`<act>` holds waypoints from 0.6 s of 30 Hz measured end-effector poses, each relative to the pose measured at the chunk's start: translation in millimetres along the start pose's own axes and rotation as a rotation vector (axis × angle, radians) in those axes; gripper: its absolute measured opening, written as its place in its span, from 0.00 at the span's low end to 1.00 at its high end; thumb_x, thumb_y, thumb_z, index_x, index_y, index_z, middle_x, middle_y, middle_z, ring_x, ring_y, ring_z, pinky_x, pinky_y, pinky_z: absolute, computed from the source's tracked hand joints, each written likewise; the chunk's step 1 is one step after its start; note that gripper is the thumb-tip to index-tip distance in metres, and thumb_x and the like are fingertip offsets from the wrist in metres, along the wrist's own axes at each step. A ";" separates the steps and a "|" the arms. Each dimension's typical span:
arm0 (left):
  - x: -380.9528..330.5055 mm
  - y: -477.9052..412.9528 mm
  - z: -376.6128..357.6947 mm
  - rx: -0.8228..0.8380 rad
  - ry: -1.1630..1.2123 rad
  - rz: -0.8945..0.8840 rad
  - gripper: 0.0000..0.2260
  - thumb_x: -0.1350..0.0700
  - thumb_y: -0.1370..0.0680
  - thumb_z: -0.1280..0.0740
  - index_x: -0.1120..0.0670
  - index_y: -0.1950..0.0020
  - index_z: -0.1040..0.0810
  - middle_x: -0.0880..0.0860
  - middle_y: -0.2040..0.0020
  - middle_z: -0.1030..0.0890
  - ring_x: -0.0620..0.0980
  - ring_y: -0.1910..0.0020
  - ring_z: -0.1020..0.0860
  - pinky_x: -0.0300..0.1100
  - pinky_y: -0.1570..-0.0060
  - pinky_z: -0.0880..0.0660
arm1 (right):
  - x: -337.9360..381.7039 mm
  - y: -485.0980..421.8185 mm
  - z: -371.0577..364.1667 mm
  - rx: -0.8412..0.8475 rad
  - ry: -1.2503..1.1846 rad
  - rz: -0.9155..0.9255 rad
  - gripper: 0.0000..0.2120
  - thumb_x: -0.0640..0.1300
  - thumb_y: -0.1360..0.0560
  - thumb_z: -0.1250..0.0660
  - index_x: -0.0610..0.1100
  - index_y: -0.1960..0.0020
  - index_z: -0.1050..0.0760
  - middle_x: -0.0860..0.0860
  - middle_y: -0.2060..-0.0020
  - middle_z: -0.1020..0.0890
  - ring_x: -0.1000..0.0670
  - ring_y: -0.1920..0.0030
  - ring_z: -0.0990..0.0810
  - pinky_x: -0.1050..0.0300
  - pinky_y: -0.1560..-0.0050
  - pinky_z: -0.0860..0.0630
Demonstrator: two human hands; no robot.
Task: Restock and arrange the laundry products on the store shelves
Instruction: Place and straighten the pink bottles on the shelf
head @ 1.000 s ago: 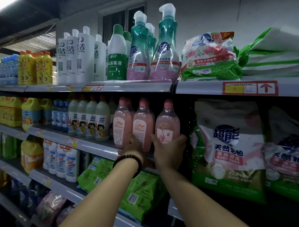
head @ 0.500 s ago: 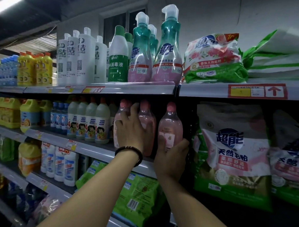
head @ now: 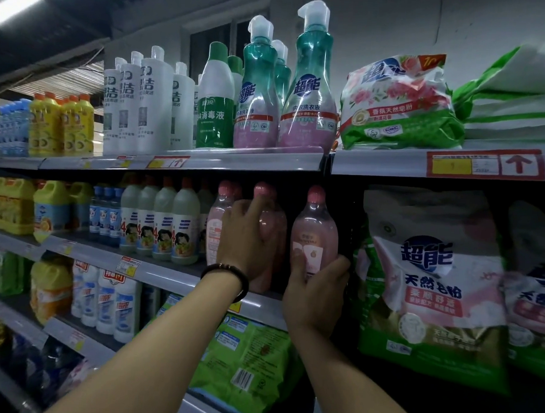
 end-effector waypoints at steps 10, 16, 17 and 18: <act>39.3 -11.3 -1.0 0.174 0.477 0.282 0.28 0.66 0.22 0.28 0.49 0.26 0.32 0.50 0.42 0.19 0.55 0.42 0.17 0.41 0.47 0.17 | -0.5 0.0 -1.5 0.012 -0.006 -0.007 0.31 0.66 0.22 0.34 0.43 0.33 0.37 0.42 0.37 0.25 0.37 0.45 0.18 0.53 0.58 0.30; 26.0 -15.9 -1.7 0.227 0.265 0.319 0.18 0.48 0.25 0.33 0.43 0.35 0.23 0.54 0.43 0.15 0.56 0.46 0.15 0.55 0.43 0.18 | -0.5 0.9 -2.0 0.015 -0.034 0.008 0.30 0.66 0.22 0.34 0.44 0.35 0.37 0.42 0.39 0.25 0.37 0.45 0.19 0.53 0.58 0.29; 21.9 -18.9 -0.8 0.190 0.225 0.334 0.17 0.41 0.26 0.34 0.44 0.40 0.22 0.54 0.45 0.15 0.57 0.47 0.16 0.55 0.44 0.18 | -0.4 1.1 -1.7 0.018 -0.038 0.006 0.30 0.66 0.21 0.34 0.44 0.35 0.37 0.42 0.39 0.25 0.37 0.45 0.19 0.53 0.57 0.29; 16.2 -21.2 0.5 0.162 0.136 0.343 0.22 0.33 0.26 0.35 0.46 0.41 0.22 0.54 0.45 0.16 0.57 0.46 0.16 0.53 0.46 0.19 | -0.3 1.1 -1.1 0.019 -0.040 0.003 0.29 0.65 0.21 0.34 0.44 0.35 0.37 0.42 0.38 0.25 0.37 0.44 0.19 0.53 0.57 0.30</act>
Point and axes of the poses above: each hand's wrist, its own y-axis away from the middle knuckle, its own z-axis out of the back of the hand, x = y × z, the point moved 8 cm from there along -y, towards the middle knuckle
